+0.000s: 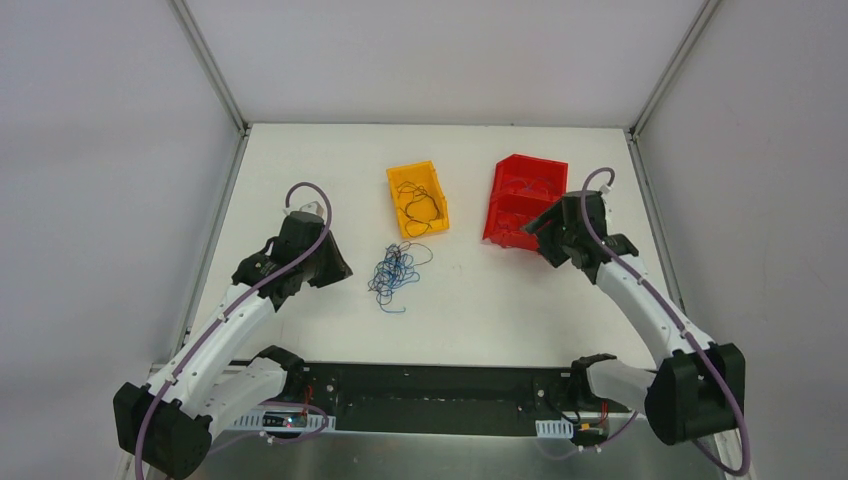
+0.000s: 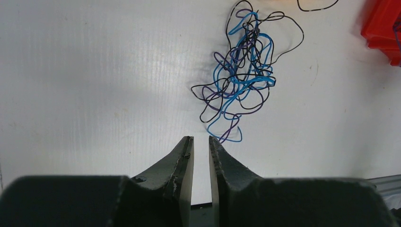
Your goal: Untangle the cables
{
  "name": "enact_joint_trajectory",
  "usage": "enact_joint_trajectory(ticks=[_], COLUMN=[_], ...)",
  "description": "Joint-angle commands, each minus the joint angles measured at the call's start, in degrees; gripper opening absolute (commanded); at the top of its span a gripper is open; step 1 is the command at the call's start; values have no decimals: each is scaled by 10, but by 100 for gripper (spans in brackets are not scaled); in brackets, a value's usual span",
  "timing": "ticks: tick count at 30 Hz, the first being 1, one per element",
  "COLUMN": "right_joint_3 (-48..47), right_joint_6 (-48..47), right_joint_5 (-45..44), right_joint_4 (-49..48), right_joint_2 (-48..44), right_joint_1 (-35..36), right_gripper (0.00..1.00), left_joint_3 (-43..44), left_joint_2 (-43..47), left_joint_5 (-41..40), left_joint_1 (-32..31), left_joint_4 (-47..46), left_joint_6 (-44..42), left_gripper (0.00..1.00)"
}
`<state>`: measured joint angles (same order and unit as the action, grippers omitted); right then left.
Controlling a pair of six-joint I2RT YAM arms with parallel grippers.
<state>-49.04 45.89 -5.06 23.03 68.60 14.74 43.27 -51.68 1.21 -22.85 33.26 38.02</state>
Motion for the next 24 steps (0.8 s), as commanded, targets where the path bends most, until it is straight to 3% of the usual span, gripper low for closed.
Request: enact_joint_trajectory(ticks=[1,8,10,11,12,18,24], right_joint_3=[53,207,236,244,248,249,284], right_joint_6=[-58,11,24,26,25,16,41], right_joint_5=[73,127,128,128,126,121,122], right_joint_4=[-103,-274,-308,-317,-323,-320,-362], right_joint_2=[-50,-123,-136,-141,-144,-150,-159], right_joint_1=[0,0,0,0,0,0,0], right_gripper=[64,64,64,64,64,64,65], left_joint_3=[8,-26,-41,-46,-52,-56,-71], left_joint_2=[-2,19,8,3,-1,-57,-103], left_joint_5=[0,22,17,8,0,-45,-74], left_joint_1=[-3,-16,-21,-27,-34,-92,-104], left_joint_4=[-5,-63,-81,-85,-95,-146,-195], left_joint_6=[-3,-18,-15,-7,0,-10,-52], left_gripper=[22,56,74,91,98,99,97])
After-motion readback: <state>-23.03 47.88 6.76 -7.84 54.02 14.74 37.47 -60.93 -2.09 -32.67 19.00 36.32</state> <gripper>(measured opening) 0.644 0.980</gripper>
